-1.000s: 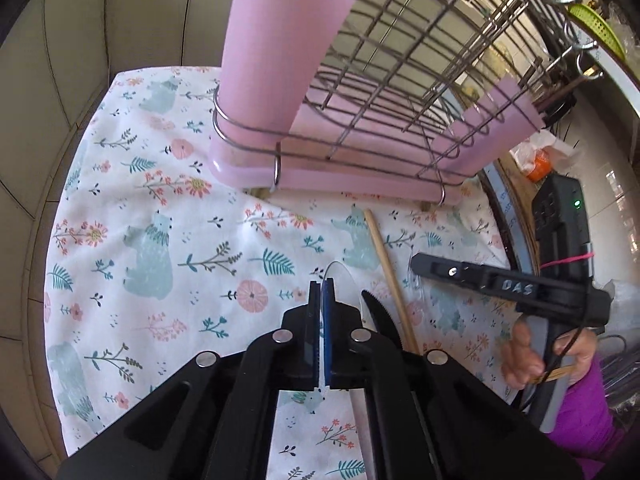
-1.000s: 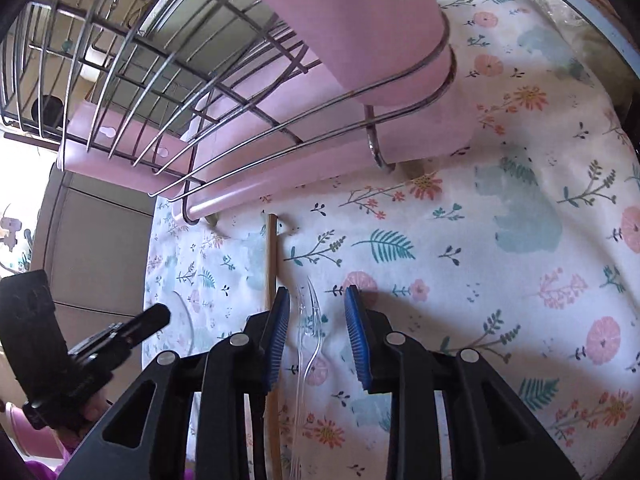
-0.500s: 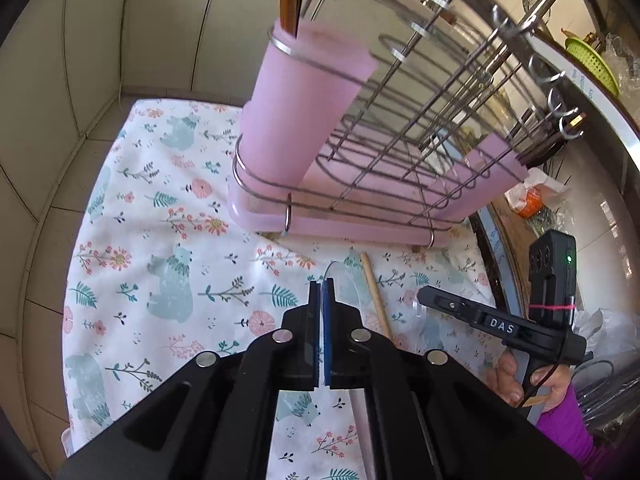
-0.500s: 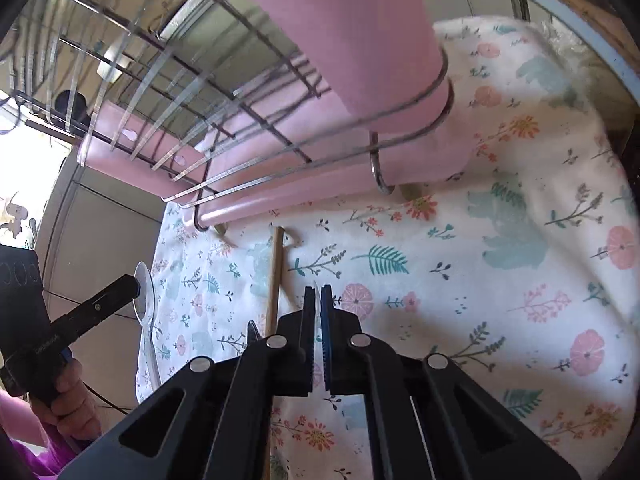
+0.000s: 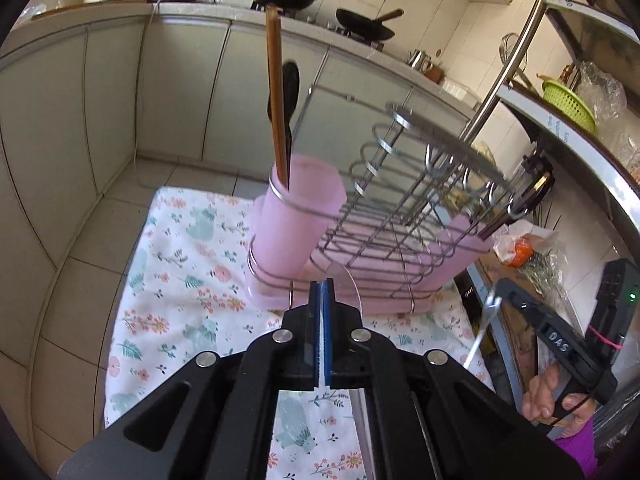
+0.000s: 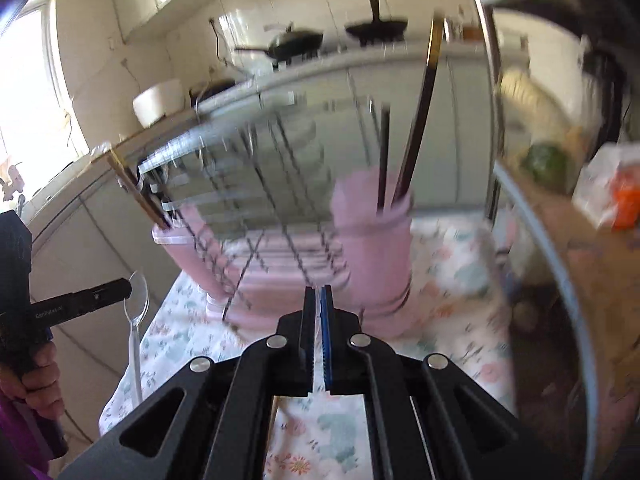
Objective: Organize utensils
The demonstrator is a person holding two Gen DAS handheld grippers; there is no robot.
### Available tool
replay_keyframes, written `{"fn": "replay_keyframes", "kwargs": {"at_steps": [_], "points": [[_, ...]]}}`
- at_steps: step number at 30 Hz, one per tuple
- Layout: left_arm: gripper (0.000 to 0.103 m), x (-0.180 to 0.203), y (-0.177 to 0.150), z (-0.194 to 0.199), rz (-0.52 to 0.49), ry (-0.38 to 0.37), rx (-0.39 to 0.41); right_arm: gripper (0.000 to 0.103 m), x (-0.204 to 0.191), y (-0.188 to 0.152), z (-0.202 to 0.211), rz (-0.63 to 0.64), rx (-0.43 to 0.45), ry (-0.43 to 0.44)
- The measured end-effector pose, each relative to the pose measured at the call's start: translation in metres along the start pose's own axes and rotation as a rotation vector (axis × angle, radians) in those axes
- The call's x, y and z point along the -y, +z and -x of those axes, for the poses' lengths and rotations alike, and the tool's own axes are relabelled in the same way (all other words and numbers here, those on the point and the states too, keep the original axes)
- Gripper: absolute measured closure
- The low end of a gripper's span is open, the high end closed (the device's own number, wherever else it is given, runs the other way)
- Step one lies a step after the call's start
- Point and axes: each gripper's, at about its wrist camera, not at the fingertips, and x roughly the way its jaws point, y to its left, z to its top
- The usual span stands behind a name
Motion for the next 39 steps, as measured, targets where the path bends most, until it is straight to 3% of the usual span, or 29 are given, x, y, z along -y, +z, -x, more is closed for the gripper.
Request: {"fn": "replay_keyframes", "kwargs": {"at_steps": [4, 10, 23, 27, 32, 39], "points": [[0.103, 0.002, 0.009, 0.017, 0.006, 0.005, 0.057, 0.101, -0.001, 0.022, 0.034, 0.017, 0.153, -0.052], [0.103, 0.010, 0.023, 0.049, -0.010, 0.024, 0.151, 0.101, 0.004, 0.059, 0.076, 0.002, 0.315, -0.078], [0.103, 0.040, 0.059, 0.105, -0.075, 0.064, 0.390, 0.101, 0.019, 0.110, 0.131, 0.004, 0.513, -0.153], [0.103, 0.044, 0.067, 0.106, -0.066, 0.046, 0.408, 0.101, 0.024, 0.118, 0.130, -0.002, 0.540, -0.163], [0.103, 0.048, 0.069, 0.097, -0.084, 0.074, 0.428, 0.101, 0.021, 0.116, 0.105, 0.034, 0.544, -0.210], [0.103, 0.045, 0.077, 0.090, -0.076, 0.123, 0.479, 0.101, -0.006, 0.116, 0.076, 0.212, 0.654, -0.376]]}}
